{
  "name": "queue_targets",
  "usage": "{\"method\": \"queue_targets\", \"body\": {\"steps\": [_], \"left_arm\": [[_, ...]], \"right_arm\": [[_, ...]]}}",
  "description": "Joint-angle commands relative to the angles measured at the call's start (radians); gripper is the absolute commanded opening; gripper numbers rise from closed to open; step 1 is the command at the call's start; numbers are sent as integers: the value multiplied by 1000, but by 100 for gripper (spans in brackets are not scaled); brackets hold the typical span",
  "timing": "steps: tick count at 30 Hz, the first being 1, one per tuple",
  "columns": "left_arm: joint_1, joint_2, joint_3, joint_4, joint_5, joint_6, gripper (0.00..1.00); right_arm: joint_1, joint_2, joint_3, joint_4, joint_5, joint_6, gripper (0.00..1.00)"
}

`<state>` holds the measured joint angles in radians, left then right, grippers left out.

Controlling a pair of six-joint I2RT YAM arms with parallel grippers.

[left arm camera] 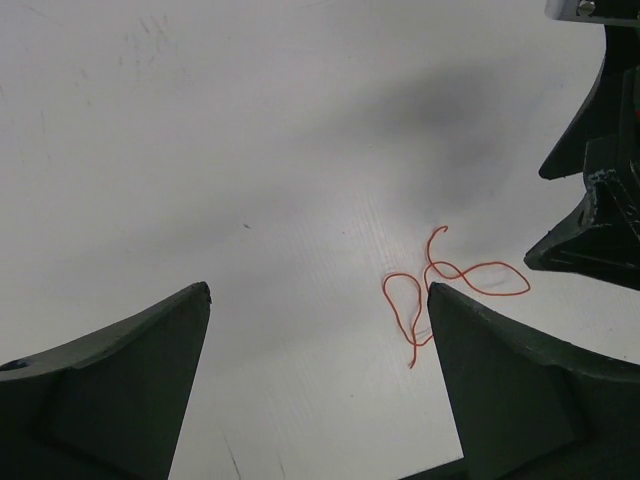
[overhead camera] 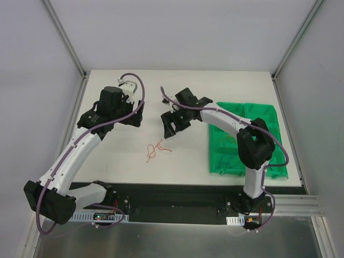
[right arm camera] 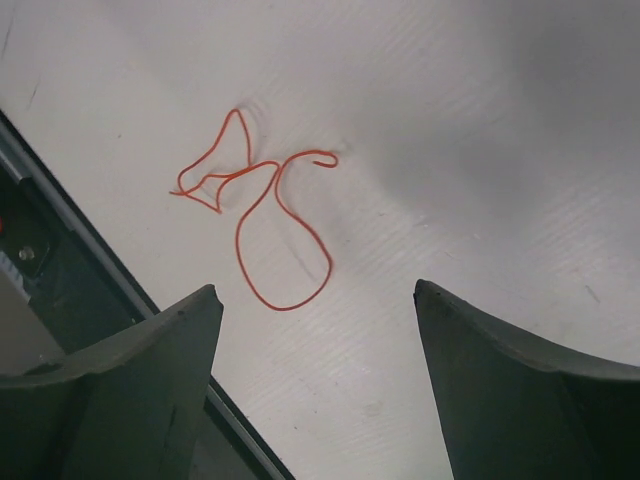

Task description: Untangle the cables

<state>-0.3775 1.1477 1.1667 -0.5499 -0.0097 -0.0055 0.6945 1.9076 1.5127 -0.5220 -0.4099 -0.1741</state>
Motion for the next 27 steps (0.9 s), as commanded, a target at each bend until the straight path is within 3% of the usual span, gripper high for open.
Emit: {"method": "queue_targets", "body": {"steps": [1,12,19,23,26,27], "left_arm": [[9,-46,-32,-16,-22,27,89],[9,-71,-48,-41,-16,24,89],[9,-82,-52,-51,-22,30,89],[9,-75,-48,-51,-29,32,89],[9,-66,-50,-50,-38,30,89],[9,-62,-47,-51,-42,32,89]], "right_arm": [[17,22,57,-13,-182,-91,80],[132,93,46,-27,-101,-87,78],[154,160,90,-70,8,-61,69],[152,157,95,-92,85,-68,46],[137,119,113,-117,155,-82,2],[128,81,98,-104,187,-81,0]]}}
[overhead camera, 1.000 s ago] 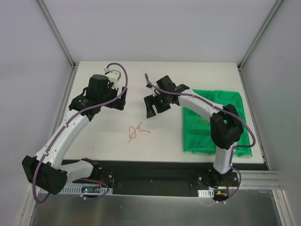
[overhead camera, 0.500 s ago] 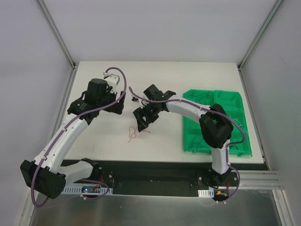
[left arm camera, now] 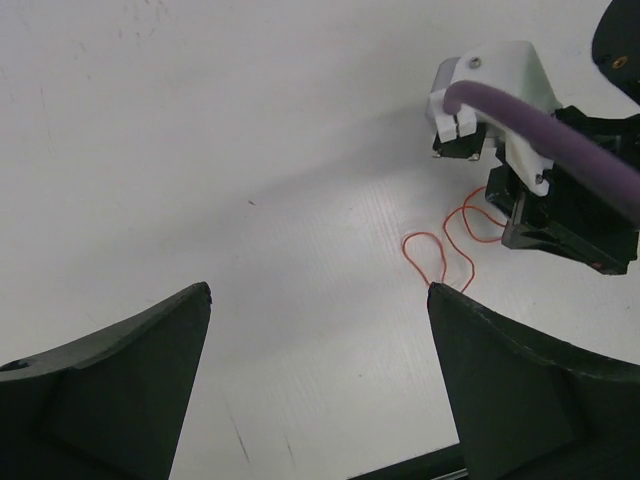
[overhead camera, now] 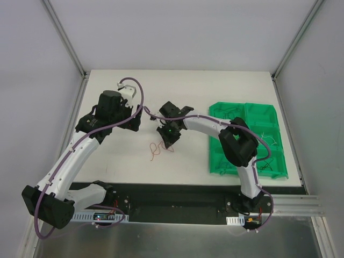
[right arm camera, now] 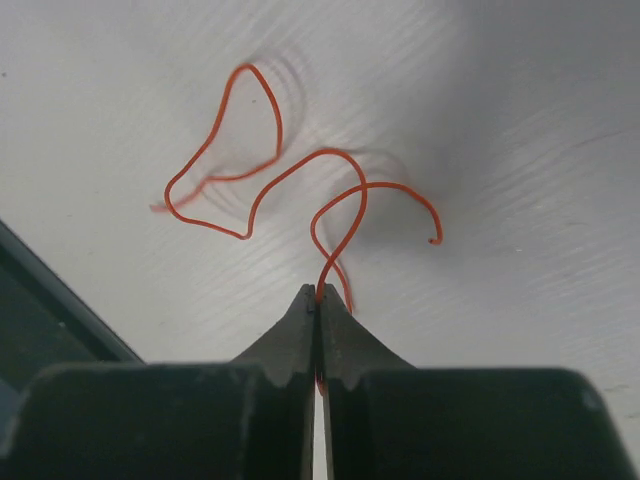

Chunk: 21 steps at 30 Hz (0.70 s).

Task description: Untangle the cables

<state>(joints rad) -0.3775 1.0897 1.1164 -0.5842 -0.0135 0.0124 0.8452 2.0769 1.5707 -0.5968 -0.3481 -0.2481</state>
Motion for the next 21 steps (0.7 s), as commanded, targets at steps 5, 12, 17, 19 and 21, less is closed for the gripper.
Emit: {"method": "queue_targets", "body": {"steps": [5,12,17,19,21], "left_arm": [[9,19,11,-2,-49,14,89],[9,52,8,38,-29,3,89],[9,70,5,61,-22,1,90],[9,79,-1,75,-25,3,91],[9,91,2,84,-25,3,91]], "right_arm": [[-141,-297,-54,23,179,13,0],[-300,-572,-112,-35,401,73,0],[-397,-707,-166,-89,613,86,0],[-445,-748,-195,-109,717,107,0],[-498,-793,-236,-106,785,142,0]]}}
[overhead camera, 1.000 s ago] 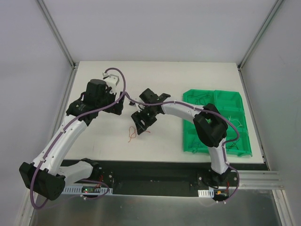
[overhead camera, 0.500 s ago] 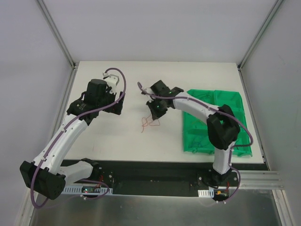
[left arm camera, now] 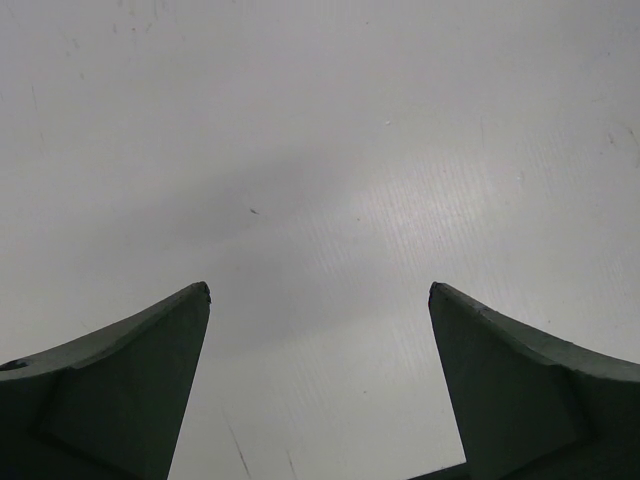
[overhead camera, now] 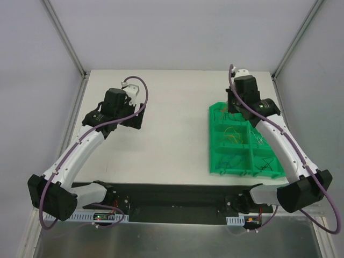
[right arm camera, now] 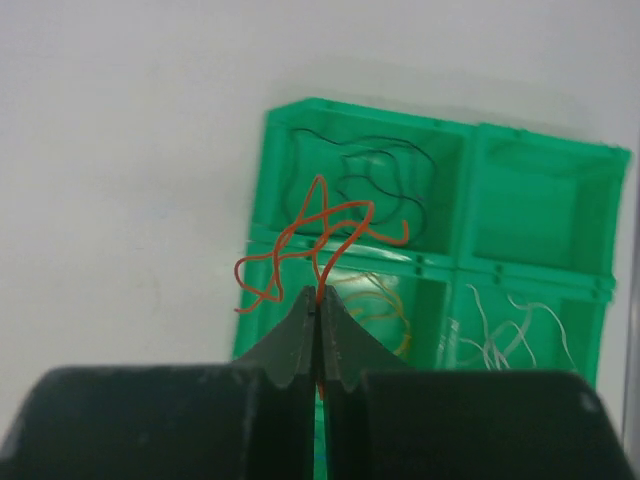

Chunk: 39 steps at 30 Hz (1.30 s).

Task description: Untangle the cables

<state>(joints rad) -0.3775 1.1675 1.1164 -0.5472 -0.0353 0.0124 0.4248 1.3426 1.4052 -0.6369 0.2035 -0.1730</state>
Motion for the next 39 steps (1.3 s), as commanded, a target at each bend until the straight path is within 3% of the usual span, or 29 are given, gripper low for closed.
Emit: {"method": "queue_targets", "body": {"steps": [1,6,13,28,29,33,35,39], "left_arm": [[9,18,3,47,-2,4,91],[9,34,22,47,2,14,91],[9,55,45,47,6,27,91],[9,66,97,43,-21,63,91],[9,69,102,44,-21,63,91],[9,73,123,43,-26,67,91],[9,77,134,41,-25,60,90],[9,81,161,29,-15,28,89]], "right_arm": [[-113,-74,-84,-64,241,88,0],[-262,-102,-132,-38,165,130,0],[-377,-24,-120,19,168,113,0],[-463,220,11,74,191,-25,1],[-463,234,21,72,204,-25,6],[-465,279,83,30,200,-17,48],[-460,283,104,8,180,-10,57],[-391,267,141,-17,191,-42,63]]}}
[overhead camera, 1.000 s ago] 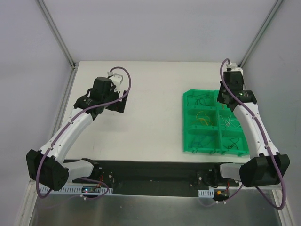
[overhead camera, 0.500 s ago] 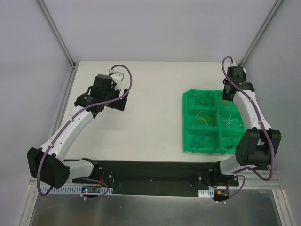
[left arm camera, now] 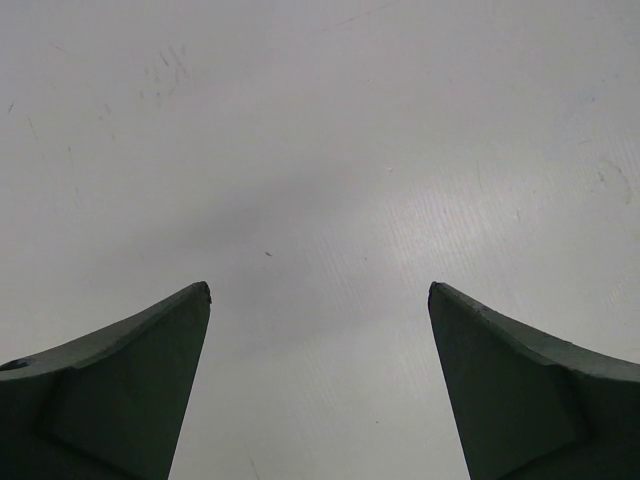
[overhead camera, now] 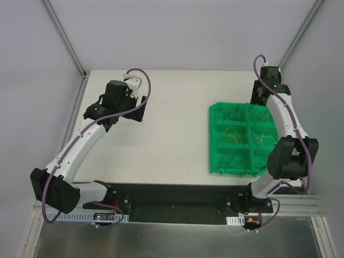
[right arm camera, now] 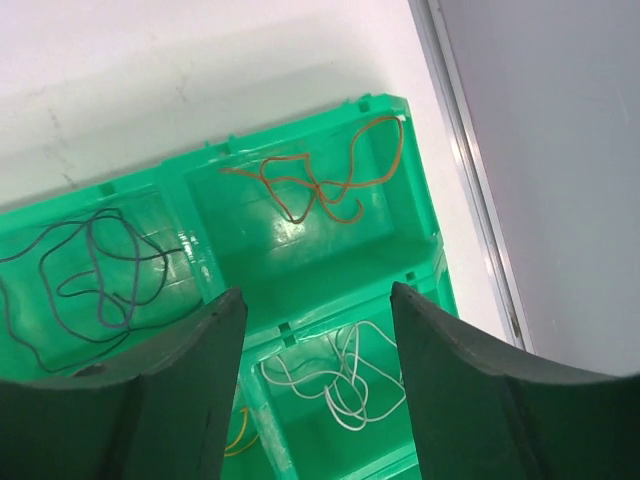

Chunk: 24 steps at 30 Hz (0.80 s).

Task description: Untangle the cables

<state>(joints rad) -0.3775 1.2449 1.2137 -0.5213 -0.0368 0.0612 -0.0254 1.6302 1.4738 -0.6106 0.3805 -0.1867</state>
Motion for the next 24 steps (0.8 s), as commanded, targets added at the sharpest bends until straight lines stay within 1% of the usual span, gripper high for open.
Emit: {"method": "queue_targets", "body": {"steps": [1,4,6,10,13,15,18,20,21,24], "left_arm": [[9,5,72,-2,-6,-35,89],[9,8,98,-16,14,-89,89],[9,8,115,-31,35,-129,88],[9,-7,126,-39,144,-239,88],[8,-27,118,-36,214,-326,88],[8,-42,104,-19,268,-378,88],[-18,-87,61,18,337,-405,91],[-46,-146,-8,87,380,-394,93],[-61,-177,-47,136,396,-387,95],[-89,-293,-149,286,449,-389,97]], "right_arm": [[79,-24,89,-55,11,-34,63],[175,-38,138,-104,-24,-25,64],[250,-61,148,-110,-89,-2,65],[402,-116,117,-110,-241,99,69],[481,-183,56,-97,-281,154,71],[525,-242,-1,-74,-272,158,72],[568,-358,-104,-43,-178,177,76],[571,-453,-208,-11,-108,208,80],[570,-514,-264,8,-73,217,85],[571,-734,-433,78,-31,193,86]]}}
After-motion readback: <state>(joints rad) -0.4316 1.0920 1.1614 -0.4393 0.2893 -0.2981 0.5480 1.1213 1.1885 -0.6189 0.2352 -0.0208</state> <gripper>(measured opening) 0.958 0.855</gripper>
